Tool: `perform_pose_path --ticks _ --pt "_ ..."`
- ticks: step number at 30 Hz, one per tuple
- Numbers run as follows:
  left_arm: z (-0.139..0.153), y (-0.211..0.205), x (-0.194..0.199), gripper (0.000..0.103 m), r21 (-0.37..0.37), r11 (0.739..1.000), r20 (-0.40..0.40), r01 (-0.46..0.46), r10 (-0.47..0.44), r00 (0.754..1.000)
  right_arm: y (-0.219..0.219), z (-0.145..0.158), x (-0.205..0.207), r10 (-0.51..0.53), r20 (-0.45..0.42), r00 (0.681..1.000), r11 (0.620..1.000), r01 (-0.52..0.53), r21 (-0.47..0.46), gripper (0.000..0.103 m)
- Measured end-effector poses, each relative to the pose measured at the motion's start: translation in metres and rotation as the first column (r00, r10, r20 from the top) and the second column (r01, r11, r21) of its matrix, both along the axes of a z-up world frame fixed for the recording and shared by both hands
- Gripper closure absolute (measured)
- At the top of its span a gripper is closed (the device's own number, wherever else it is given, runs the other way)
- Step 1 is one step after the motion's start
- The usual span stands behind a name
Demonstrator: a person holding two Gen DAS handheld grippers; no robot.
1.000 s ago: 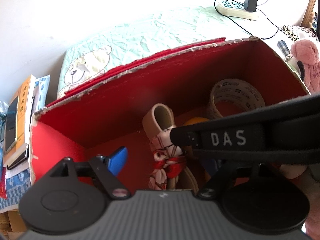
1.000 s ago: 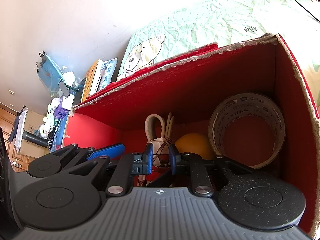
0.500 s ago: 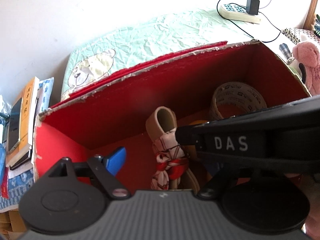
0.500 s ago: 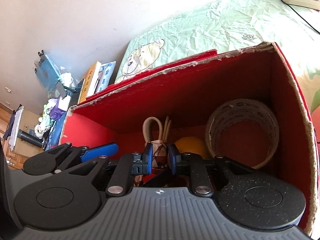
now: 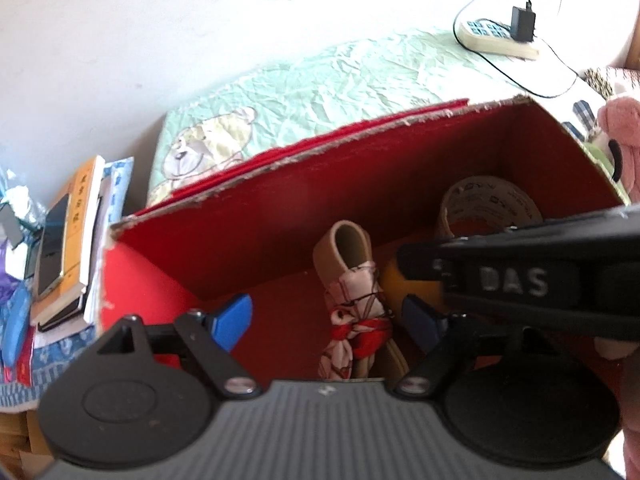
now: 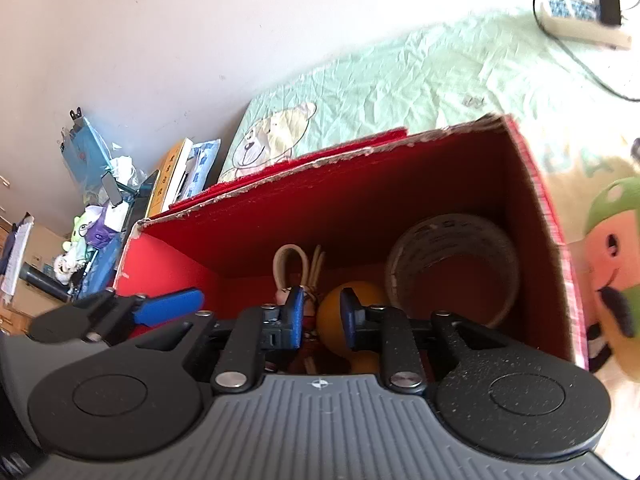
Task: Organize objects
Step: 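Lower the pouch into the box beside the tape roll and open the right gripper, then withdraw the open right gripper up out of the red box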
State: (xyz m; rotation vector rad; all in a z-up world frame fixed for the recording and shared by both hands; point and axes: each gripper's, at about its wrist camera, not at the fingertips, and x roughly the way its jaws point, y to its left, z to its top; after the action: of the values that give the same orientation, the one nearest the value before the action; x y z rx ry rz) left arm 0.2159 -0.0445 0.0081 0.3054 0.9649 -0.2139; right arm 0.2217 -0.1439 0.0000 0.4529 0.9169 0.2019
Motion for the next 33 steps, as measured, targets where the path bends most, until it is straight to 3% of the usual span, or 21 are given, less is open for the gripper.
perform_pose_path --ticks 7,11,15,24,33 --pt "0.023 0.002 -0.025 0.019 -0.007 1.0 0.037 -0.025 0.025 0.999 -0.008 0.014 -0.026 0.011 0.073 0.997 1.0 -0.01 -0.013 0.078" --pt "0.034 0.001 -0.044 0.019 -0.008 0.999 0.061 -0.049 0.05 0.997 -0.01 0.023 -0.047 0.003 0.132 0.991 1.0 -0.001 -0.02 0.071" --pt "0.043 0.001 -0.063 0.017 -0.018 0.997 0.077 -0.076 0.077 0.994 -0.012 0.031 -0.065 0.022 0.17 0.985 0.999 -0.017 -0.032 0.071" --pt "0.062 -0.002 -0.102 0.015 -0.006 0.992 0.124 -0.127 0.127 0.984 -0.012 0.046 -0.094 0.092 0.21 0.973 0.996 -0.092 -0.008 0.069" --pt "0.067 0.003 -0.133 0.013 -0.012 0.984 0.111 -0.177 0.177 0.978 -0.01 0.052 -0.119 0.175 0.202 0.963 0.982 -0.185 0.028 0.069"
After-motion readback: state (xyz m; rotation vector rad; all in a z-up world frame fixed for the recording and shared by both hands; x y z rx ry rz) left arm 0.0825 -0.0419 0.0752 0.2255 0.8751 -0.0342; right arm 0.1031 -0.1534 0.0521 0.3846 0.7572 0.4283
